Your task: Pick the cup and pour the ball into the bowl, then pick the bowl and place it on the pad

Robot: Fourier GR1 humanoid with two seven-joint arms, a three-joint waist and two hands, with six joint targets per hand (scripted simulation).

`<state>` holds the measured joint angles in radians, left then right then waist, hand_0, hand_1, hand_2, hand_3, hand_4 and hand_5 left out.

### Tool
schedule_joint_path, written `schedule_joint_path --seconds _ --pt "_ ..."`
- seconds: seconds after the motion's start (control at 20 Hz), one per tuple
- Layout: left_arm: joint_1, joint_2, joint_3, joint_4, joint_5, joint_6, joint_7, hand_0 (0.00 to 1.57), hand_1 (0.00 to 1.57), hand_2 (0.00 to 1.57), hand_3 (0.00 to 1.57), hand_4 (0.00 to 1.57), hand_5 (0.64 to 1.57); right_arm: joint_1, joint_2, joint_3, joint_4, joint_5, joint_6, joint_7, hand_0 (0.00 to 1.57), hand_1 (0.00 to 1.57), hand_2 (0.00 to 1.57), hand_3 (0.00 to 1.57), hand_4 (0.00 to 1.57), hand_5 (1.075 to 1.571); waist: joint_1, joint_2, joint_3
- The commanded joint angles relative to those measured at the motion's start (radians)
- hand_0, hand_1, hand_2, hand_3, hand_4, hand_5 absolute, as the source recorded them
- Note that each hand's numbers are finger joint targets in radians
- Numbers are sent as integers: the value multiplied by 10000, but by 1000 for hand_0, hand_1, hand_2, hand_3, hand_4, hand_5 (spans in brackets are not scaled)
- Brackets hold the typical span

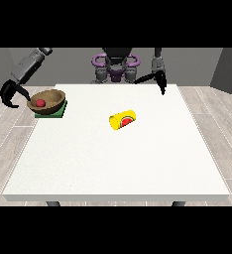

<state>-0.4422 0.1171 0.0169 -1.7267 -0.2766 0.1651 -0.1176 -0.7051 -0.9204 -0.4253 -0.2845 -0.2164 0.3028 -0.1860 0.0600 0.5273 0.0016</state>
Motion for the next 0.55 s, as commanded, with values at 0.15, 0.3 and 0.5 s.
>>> schedule_joint_path --seconds 0.15,0.3,0.5 --pt "514 -76 -24 -241 178 -119 -110 0 0 0 0 0 1568 -233 -124 83 -83 144 -234 146 0 0 357 259 0 1489 10 -195 -5" --pt "457 -197 -156 -291 16 4 -47 0 0 0 0 0 1569 -460 -452 43 -73 87 123 539 0 0 255 56 0 1493 -233 -237 -6" --pt "1136 -556 -414 365 -82 86 80 0 0 0 0 0 1569 -735 -1258 -167 -195 -322 1598 1471 0 0 189 288 0 1503 -392 -1678 -19"
